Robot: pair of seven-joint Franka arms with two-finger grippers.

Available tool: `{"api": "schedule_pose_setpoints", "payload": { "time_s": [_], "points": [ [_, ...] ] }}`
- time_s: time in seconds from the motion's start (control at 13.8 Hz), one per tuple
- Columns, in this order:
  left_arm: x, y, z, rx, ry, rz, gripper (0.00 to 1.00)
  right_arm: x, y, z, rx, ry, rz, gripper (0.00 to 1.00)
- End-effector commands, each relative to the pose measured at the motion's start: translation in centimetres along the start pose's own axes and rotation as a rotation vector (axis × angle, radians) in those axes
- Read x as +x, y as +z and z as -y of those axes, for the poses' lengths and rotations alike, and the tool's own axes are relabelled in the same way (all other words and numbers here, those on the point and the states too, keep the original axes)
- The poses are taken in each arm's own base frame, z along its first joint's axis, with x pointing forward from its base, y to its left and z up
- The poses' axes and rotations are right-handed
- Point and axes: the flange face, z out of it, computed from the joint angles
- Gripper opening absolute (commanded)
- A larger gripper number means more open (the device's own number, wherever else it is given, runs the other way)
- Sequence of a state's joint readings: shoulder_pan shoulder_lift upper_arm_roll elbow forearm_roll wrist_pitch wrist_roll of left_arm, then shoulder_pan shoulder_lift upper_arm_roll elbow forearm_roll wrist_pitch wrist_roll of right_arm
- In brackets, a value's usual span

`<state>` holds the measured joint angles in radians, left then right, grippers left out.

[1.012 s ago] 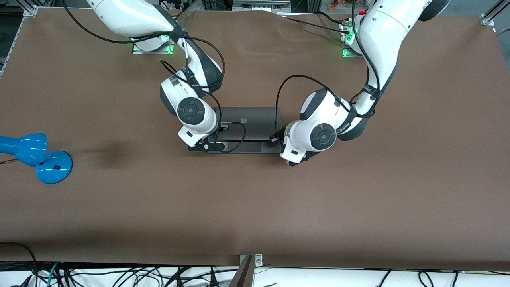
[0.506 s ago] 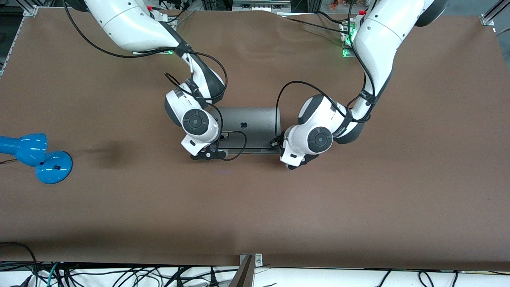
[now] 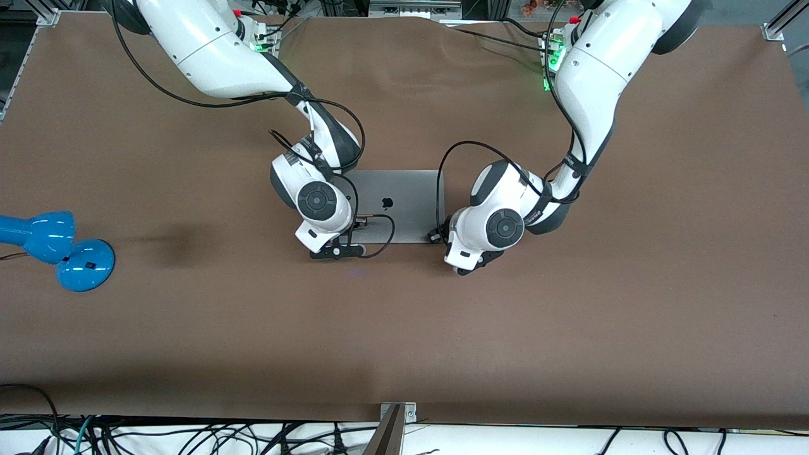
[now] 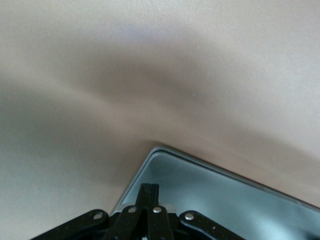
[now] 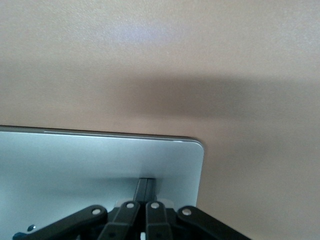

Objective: Close laptop with both arms from behind
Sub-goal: 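Push the laptop screen down onto the keyboard with both grippers, then lift both grippers off the closed laptop lid and draw them apart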

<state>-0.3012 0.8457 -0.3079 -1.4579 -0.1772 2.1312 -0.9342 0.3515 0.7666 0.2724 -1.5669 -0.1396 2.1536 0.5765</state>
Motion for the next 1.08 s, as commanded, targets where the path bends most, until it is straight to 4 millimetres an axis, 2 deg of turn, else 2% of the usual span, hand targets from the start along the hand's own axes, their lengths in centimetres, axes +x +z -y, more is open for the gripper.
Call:
{"api": "schedule_pose_setpoints", "payload": {
  "time_s": [0.0,0.14,0.29,0.43,0.51,0.58,0.65,0.87,1.01],
  "points": [
    [0.5,0.7,-0.5,0.010,0.015,-0.027,0.03,0.4,0.6,0.7,0.005,-0.006,-0.017,0.00],
    [0.6,0.9,-0.5,0.018,0.020,-0.033,0.03,0.6,0.2,0.6,0.009,-0.008,-0.021,0.00],
    [0.7,1.0,-0.5,0.015,0.020,-0.034,0.03,1.3,-1.8,0.3,0.025,-0.001,-0.038,0.00],
    [0.8,0.8,-0.5,0.011,0.019,-0.037,0.04,1.7,-3.3,-0.5,0.024,0.021,-0.039,0.99],
    [0.8,0.5,-0.5,0.007,0.017,-0.041,0.09,1.5,-5.3,-0.7,0.024,0.019,-0.054,1.00],
    [0.7,0.2,-0.6,0.006,0.025,-0.046,0.47,1.6,-6.3,-1.5,0.013,0.031,-0.044,1.00],
    [0.9,-0.9,-0.6,0.002,0.035,-0.066,0.99,1.9,-8.1,-3.4,0.005,0.056,-0.042,1.00],
    [2.2,-4.5,0.3,-0.011,0.032,-0.111,1.00,2.1,-11.7,-7.1,-0.018,0.104,-0.022,1.00],
    [2.2,-6.8,0.3,-0.025,0.037,-0.144,1.00,2.2,-13.6,-9.8,-0.028,0.125,-0.010,1.00]
  ]
}}
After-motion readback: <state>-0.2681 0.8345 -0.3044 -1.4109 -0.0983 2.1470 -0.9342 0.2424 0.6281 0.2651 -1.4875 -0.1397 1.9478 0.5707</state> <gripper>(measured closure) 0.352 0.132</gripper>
